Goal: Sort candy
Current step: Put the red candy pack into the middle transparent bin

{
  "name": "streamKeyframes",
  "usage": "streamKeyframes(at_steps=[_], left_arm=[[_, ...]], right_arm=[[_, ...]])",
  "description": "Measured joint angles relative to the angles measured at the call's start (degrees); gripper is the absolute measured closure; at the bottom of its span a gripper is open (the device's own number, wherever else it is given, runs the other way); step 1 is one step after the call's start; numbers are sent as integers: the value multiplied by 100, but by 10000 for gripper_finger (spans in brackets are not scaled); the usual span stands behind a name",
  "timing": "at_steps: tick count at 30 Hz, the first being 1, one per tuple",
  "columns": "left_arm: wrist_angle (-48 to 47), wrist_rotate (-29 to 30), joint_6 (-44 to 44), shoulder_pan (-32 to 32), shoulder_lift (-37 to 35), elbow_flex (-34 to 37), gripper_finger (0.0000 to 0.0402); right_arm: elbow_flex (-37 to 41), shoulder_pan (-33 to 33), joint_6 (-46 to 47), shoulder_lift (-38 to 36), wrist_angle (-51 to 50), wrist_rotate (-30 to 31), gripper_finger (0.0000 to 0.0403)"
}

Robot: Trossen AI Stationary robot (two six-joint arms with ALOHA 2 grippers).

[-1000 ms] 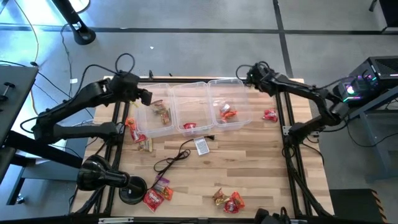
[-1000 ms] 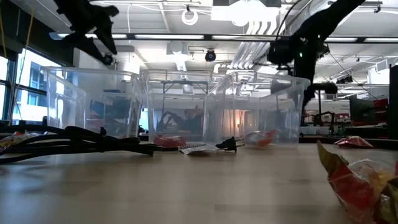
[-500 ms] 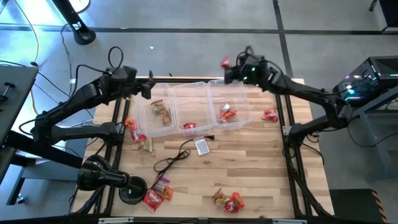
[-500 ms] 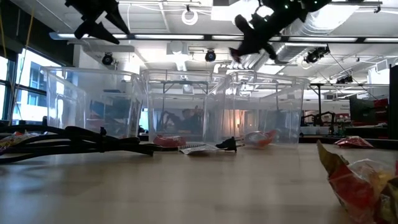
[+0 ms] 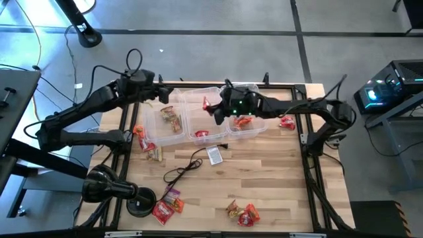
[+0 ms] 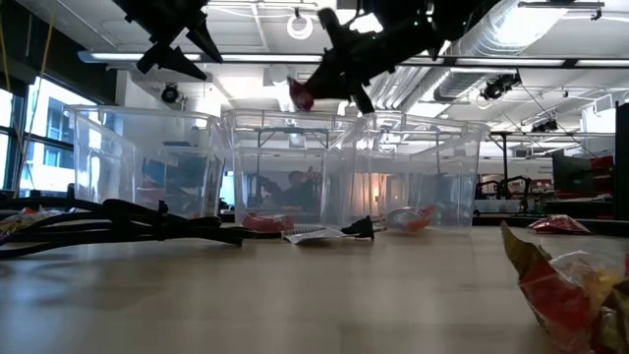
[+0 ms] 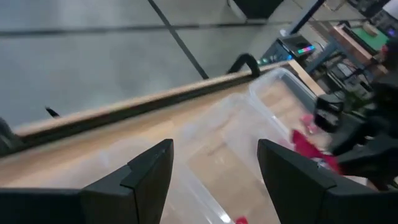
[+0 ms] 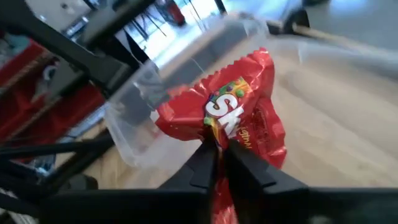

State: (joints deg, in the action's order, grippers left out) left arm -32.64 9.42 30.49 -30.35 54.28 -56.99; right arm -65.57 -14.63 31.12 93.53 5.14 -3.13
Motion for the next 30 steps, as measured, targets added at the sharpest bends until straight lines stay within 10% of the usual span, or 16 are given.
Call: streamKeyframes(at_steps=[10,17,30], left_arm=[[-18,-290,80,4,87,0,174],[-55,-290,22,0,85,0,174],[-53,-287,-384,0,85,0,174]], right_arm=[[-1016,-38,-1421,-213,-1276,-25,226],[-2586,-68,-3224,-213,-5367,342,207],[-1643,-886,549,-1325,-8698,3203,206]])
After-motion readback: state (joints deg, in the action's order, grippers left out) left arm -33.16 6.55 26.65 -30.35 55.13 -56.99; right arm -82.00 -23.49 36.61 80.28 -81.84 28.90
